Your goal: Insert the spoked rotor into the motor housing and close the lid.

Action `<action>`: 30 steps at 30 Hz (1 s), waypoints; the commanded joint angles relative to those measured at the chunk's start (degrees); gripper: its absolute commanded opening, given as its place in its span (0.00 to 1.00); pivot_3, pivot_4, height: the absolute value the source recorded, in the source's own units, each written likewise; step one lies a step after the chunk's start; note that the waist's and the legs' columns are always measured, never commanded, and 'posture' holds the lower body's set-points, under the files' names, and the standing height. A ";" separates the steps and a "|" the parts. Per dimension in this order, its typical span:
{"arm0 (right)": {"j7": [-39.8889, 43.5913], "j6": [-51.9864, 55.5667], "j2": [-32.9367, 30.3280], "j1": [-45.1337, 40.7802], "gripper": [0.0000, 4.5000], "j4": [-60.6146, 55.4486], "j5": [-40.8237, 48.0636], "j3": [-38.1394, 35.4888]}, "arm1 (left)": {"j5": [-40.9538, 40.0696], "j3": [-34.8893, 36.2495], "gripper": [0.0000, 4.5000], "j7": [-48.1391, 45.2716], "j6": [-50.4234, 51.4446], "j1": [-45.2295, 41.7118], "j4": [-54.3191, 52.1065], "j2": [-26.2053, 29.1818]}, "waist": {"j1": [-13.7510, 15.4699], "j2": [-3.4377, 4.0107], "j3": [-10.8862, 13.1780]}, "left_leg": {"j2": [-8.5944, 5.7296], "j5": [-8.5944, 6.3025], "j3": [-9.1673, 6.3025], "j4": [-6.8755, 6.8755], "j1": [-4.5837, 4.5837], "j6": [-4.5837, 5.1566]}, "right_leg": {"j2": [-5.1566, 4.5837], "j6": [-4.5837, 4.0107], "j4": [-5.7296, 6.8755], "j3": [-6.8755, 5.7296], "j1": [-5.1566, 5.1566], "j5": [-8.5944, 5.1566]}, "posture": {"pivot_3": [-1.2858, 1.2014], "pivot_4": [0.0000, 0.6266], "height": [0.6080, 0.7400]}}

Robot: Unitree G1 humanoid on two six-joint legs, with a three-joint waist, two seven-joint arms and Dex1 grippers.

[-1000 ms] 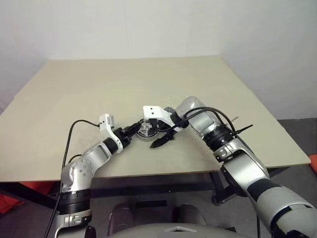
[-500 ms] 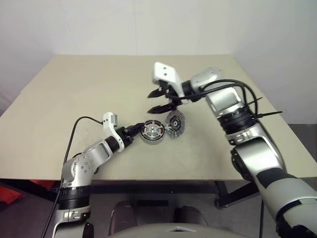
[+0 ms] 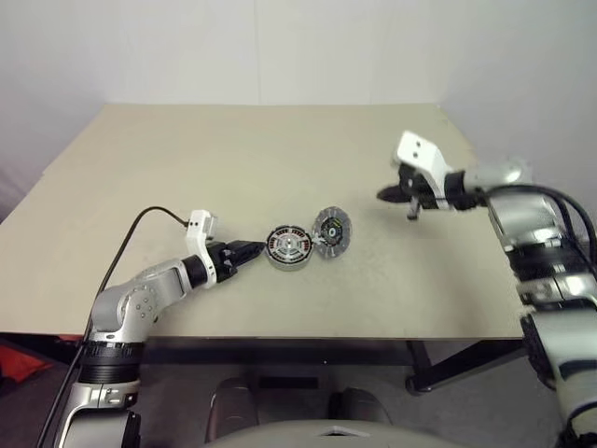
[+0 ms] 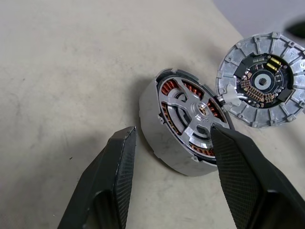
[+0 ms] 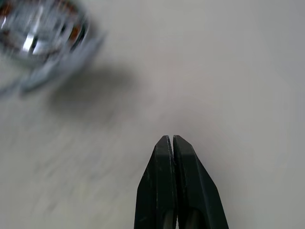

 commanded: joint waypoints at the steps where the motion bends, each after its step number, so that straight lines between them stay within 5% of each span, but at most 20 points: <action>1: -1.95 3.73 0.32 5.80 0.01 -7.93 1.75 -0.79 | 1.02 -0.96 0.58 -1.44 -0.73 -2.03 -0.53 0.27 | -0.13 0.01 -0.01 | 0.00 0.00 0.01 0.01 0.03 0.00 | 0.00 0.00 0.00 0.01 0.01 0.00 | 0.52 0.00 1.00; 11: -10.57 11.33 10.45 5.66 0.01 -11.28 4.96 -1.52 | 2.26 -0.60 0.58 -1.61 -0.39 -2.04 -0.60 0.26 | -1.14 0.09 -0.03 | 0.01 0.03 0.01 0.02 0.21 -0.05 | 0.02 0.24 0.15 0.02 -0.06 -0.14 | 0.52 0.00 1.00; 30: -13.84 19.22 16.08 2.87 0.01 -19.99 10.39 3.46 | 1.52 2.76 0.58 1.24 0.43 -0.11 -3.46 -0.20 | -0.35 0.10 -0.03 | 0.00 0.05 0.00 -0.09 0.16 -0.09 | 0.00 0.05 0.07 0.01 -0.04 -0.02 | 0.52 0.00 1.00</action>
